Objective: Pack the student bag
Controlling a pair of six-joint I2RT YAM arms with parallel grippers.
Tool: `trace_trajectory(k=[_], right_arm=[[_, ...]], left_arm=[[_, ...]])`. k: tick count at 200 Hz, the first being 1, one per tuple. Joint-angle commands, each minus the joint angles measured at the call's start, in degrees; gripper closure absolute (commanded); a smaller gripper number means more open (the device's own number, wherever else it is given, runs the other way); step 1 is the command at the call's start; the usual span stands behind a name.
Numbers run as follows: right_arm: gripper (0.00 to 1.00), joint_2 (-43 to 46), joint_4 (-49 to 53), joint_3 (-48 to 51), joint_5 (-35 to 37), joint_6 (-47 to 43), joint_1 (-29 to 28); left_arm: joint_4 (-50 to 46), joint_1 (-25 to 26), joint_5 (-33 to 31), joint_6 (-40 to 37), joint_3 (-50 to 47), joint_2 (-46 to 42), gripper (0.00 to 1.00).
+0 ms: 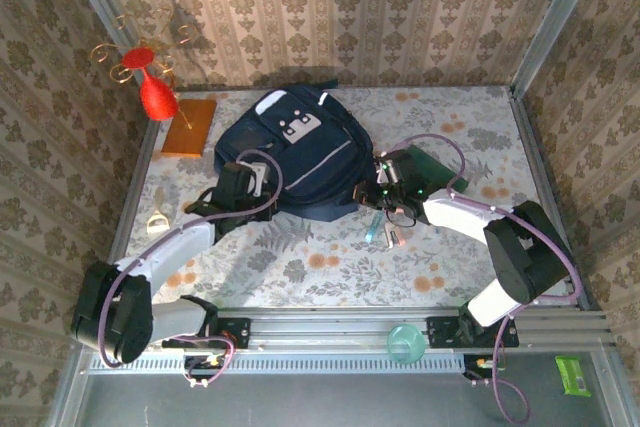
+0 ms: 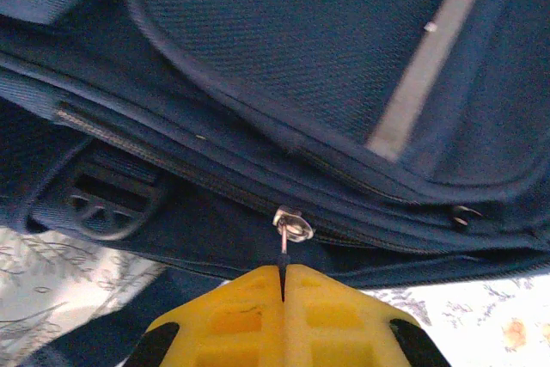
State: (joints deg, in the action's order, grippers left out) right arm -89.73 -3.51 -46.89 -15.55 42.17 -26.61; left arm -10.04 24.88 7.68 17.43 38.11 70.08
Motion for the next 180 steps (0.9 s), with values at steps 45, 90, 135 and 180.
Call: trace_trajectory(k=[45,90,135,180], right_arm=[[1.0,2.3,2.8,-0.9,0.9,-3.2,2.3],[1.0,2.3,3.9,-1.7,0.9,-4.0,2.5],[1.0,1.8,3.5,-1.6,-0.3,-3.8,2.5],[1.0,2.1,2.4,-0.5,-1.1,-3.1,2.4]], left_arm=[[-1.4,-6.9,-1.9,-3.4,4.9,2.2,1.0],[-0.5,-9.8,-2.8,-4.2,6.8,5.8,1.0],[0.7,-11.3,-3.5,-4.3,7.9,9.0,1.0],[0.4,-12.2,-4.4,-5.3,8.4,10.2,1.0]])
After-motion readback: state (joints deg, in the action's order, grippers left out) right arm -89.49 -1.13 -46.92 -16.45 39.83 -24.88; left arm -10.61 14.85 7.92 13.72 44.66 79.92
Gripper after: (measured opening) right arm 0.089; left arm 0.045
